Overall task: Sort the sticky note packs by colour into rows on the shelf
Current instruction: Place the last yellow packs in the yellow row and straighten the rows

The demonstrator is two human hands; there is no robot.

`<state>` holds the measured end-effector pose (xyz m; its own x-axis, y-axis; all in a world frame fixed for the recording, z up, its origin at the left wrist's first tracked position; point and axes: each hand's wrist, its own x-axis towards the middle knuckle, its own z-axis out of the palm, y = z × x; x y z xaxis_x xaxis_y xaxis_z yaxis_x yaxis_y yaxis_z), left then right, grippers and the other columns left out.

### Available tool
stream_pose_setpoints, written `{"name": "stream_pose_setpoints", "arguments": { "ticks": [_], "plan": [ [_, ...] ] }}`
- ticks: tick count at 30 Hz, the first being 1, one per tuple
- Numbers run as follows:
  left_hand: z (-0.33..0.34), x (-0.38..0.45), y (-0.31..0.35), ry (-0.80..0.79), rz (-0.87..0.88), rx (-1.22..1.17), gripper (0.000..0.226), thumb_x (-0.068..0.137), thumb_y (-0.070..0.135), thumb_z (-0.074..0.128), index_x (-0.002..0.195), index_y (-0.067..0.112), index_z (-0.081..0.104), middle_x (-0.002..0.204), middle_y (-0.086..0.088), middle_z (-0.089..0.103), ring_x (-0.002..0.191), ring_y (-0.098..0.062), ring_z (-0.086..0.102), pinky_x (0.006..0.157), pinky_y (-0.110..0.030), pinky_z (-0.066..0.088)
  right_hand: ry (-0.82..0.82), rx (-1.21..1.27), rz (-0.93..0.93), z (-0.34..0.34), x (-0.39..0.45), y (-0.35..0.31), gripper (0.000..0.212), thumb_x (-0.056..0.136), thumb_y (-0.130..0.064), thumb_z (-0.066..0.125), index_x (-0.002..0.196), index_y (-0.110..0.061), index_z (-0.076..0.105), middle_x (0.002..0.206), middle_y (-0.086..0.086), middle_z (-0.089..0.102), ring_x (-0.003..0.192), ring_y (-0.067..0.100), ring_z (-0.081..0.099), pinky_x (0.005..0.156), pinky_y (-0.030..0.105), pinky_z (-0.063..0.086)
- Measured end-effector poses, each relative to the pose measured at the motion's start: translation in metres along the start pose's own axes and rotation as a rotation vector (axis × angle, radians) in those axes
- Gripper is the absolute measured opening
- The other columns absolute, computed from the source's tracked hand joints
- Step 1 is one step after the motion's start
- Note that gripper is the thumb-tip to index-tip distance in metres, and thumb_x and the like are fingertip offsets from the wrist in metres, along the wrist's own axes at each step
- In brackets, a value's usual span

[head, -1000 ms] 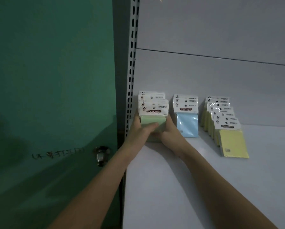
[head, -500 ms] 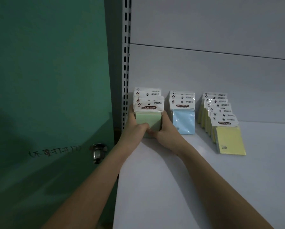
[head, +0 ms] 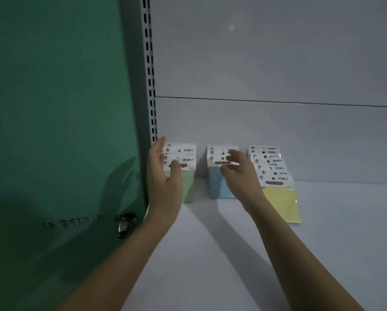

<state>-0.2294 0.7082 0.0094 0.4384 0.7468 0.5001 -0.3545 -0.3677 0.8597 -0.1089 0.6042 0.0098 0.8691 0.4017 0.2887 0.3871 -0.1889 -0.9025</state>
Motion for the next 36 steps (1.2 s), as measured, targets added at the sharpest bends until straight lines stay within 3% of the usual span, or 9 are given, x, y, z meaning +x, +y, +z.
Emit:
{"name": "stream_pose_setpoints", "arguments": {
  "ticks": [2,5,7,10,13,15,19,27,36],
  "plan": [
    [0.027,-0.01,0.011,-0.159,0.022,0.051,0.052,0.089,0.006,0.043,0.137,0.025,0.042,0.142,0.013,0.044,0.13,0.004,0.039,0.102,-0.007,0.029,0.055,-0.106,0.039,-0.012,0.006,0.009,0.046,0.086,-0.005,0.052,0.132,-0.01,0.049,0.125,0.004,0.056,0.109,0.021,0.057,0.094,0.034,0.046],
    [0.069,-0.026,-0.001,-0.351,-0.191,0.142,0.067,0.082,-0.003,0.045,0.143,0.022,0.034,0.143,0.005,0.043,0.129,-0.005,0.04,0.1,-0.015,0.032,-0.004,-0.278,0.082,-0.014,0.009,0.022,0.041,0.076,-0.006,0.047,0.117,-0.009,0.047,0.112,0.012,0.058,0.105,0.031,0.059,0.086,0.04,0.051],
    [0.085,-0.027,-0.02,-0.329,-0.297,0.196,0.074,0.075,-0.011,0.045,0.143,0.017,0.033,0.134,-0.002,0.049,0.123,-0.016,0.049,0.092,-0.016,0.042,-0.11,-0.395,0.097,-0.012,0.011,0.026,0.049,0.077,-0.005,0.051,0.124,-0.006,0.037,0.118,0.019,0.054,0.11,0.038,0.056,0.09,0.044,0.05],
    [0.094,-0.016,-0.043,-0.254,-0.42,0.348,0.073,0.074,-0.009,0.047,0.142,0.013,0.031,0.133,-0.01,0.05,0.122,-0.027,0.051,0.1,-0.037,0.047,-0.272,-0.551,0.127,-0.012,0.013,0.025,0.067,0.084,-0.007,0.062,0.137,0.006,0.023,0.133,0.024,0.047,0.122,0.038,0.05,0.098,0.04,0.043],
    [0.104,-0.01,-0.05,-0.288,-0.523,0.373,0.075,0.084,-0.006,0.047,0.15,0.01,0.015,0.14,-0.011,0.044,0.125,-0.028,0.049,0.095,-0.024,0.04,-0.29,-0.585,0.167,-0.009,0.015,0.028,0.068,0.089,-0.007,0.056,0.142,0.003,0.015,0.13,0.023,0.053,0.118,0.037,0.055,0.093,0.039,0.044],
    [0.108,-0.006,-0.052,-0.26,-0.512,0.38,0.067,0.085,-0.006,0.047,0.147,0.006,0.022,0.136,-0.014,0.05,0.12,-0.028,0.052,0.083,-0.024,0.041,-0.209,-0.551,0.152,-0.007,0.017,0.031,0.058,0.087,-0.004,0.054,0.136,0.0,0.024,0.127,0.021,0.055,0.115,0.036,0.056,0.09,0.04,0.046],
    [0.111,-0.005,-0.066,-0.179,-0.408,0.477,0.049,0.084,-0.009,0.049,0.13,0.006,0.046,0.125,-0.017,0.059,0.114,-0.03,0.058,0.084,-0.027,0.044,-0.058,-0.392,0.143,-0.003,0.015,0.041,0.05,0.083,-0.001,0.061,0.124,-0.005,0.034,0.127,0.019,0.055,0.119,0.036,0.054,0.091,0.045,0.049],
    [0.113,-0.001,-0.079,-0.203,-0.326,0.545,0.054,0.082,0.001,0.054,0.133,0.011,0.042,0.123,-0.015,0.061,0.112,-0.032,0.059,0.091,-0.039,0.051,0.023,-0.245,0.066,0.005,0.021,0.062,0.045,0.089,-0.003,0.056,0.129,-0.011,0.036,0.129,0.015,0.057,0.12,0.031,0.056,0.09,0.039,0.05],
    [0.112,0.006,-0.084,-0.171,-0.301,0.597,0.046,0.078,0.0,0.053,0.123,0.009,0.05,0.122,-0.013,0.061,0.113,-0.03,0.057,0.087,-0.033,0.045,0.037,-0.201,0.002,0.01,0.026,0.077,0.042,0.088,-0.002,0.048,0.128,-0.014,0.046,0.115,0.013,0.064,0.107,0.03,0.06,0.082,0.034,0.047]
  ]
}}
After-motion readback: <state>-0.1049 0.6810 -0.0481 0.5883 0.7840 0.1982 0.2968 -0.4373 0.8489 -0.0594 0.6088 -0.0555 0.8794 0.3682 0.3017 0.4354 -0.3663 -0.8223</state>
